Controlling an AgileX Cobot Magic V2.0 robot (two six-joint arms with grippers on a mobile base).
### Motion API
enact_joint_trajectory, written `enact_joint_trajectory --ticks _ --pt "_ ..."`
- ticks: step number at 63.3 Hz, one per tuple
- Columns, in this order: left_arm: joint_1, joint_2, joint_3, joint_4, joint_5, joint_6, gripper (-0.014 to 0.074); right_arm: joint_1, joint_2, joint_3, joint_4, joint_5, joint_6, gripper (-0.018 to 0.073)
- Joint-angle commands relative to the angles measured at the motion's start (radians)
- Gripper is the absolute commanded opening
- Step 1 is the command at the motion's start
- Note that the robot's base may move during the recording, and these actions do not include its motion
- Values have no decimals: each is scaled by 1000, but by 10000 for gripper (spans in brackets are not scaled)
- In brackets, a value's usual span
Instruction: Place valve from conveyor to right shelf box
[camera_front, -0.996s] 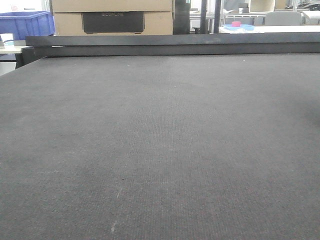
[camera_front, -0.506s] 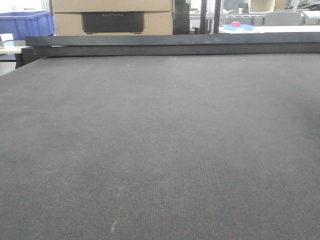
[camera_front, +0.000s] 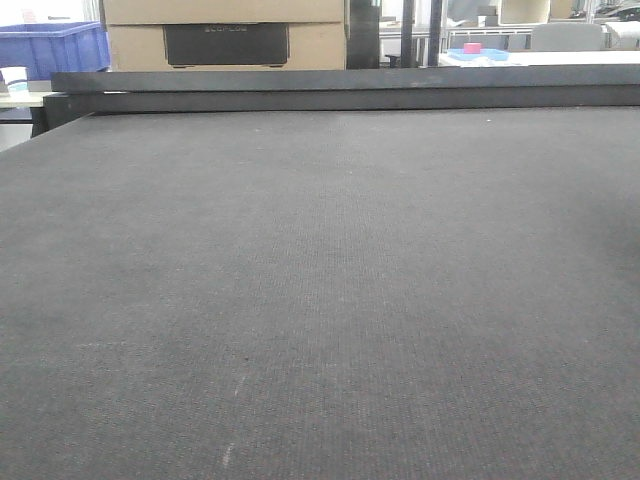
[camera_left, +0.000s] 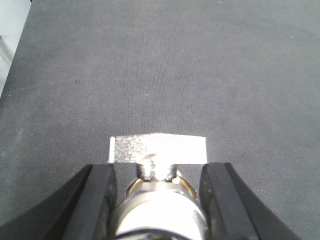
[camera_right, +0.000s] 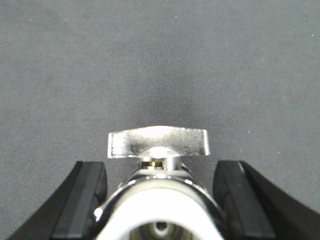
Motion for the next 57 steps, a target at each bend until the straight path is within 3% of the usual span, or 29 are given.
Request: enact_joint_trajectory --ticks 1,57 --pt "-4 -5 -4 -5 -65 -4 -111 -1 -13 -8 1 -50 -8 -167" --pt "-4 -5 -4 -5 -266 -4 -111 -1 -13 -8 1 -50 -8 -167"
